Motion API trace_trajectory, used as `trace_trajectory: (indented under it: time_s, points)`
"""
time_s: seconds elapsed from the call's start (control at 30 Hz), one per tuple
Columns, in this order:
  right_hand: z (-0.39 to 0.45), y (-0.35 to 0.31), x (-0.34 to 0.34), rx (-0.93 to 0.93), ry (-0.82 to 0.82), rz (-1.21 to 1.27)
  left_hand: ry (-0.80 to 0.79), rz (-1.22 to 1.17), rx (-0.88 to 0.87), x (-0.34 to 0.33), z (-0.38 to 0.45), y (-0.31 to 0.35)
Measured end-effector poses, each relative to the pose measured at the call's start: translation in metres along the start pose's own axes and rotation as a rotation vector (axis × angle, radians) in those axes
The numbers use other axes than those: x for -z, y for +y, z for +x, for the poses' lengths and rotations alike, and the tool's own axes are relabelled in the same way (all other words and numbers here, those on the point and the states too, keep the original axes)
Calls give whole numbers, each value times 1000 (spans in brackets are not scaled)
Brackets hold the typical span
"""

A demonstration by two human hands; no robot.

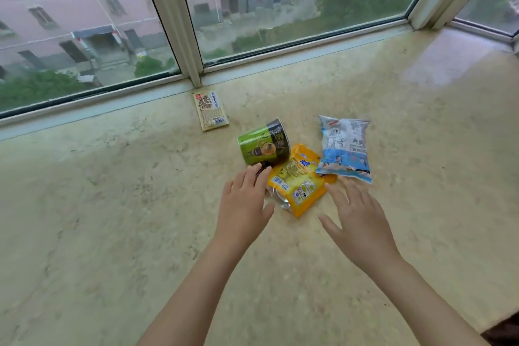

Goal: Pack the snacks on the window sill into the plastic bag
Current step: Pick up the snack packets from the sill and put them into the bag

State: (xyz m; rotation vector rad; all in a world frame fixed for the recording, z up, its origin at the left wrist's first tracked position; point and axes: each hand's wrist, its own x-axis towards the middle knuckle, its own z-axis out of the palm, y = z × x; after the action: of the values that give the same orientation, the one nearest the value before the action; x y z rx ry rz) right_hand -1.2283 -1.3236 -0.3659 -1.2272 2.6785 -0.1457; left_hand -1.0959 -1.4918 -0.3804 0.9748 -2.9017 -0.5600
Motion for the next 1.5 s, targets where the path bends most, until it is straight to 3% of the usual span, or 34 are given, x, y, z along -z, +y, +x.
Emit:
trace_trajectory:
  time_s: [0.37,0.43,0.57,0.67,0.77,0.97,1.23,1.5]
  points:
    - [46,11,-74,-197,-94,103,35,117,-30,-44,121,-34]
    - [51,6,-82,-352,-68,302,-5,145,-15,-49,136,-37]
    - [69,-1,-99,-767,4,958,-66,186,10,-55,147,-48]
    - [80,-5,-102,-923,65,1320,-64,180,46,-53,146,-52]
    - [88,-3,-105,-1038,48,1505,-40,90,168,-50,138,-60]
    - [86,-7,-103,-941,-37,1748,-75,-230,369,-48,109,-85]
    - [70,-23,-93,-754,-1,1724,21,-826,566,-46,52,-105]
    - [43,-51,-59,-614,-90,1735,224,-1127,580,-5,1,-88]
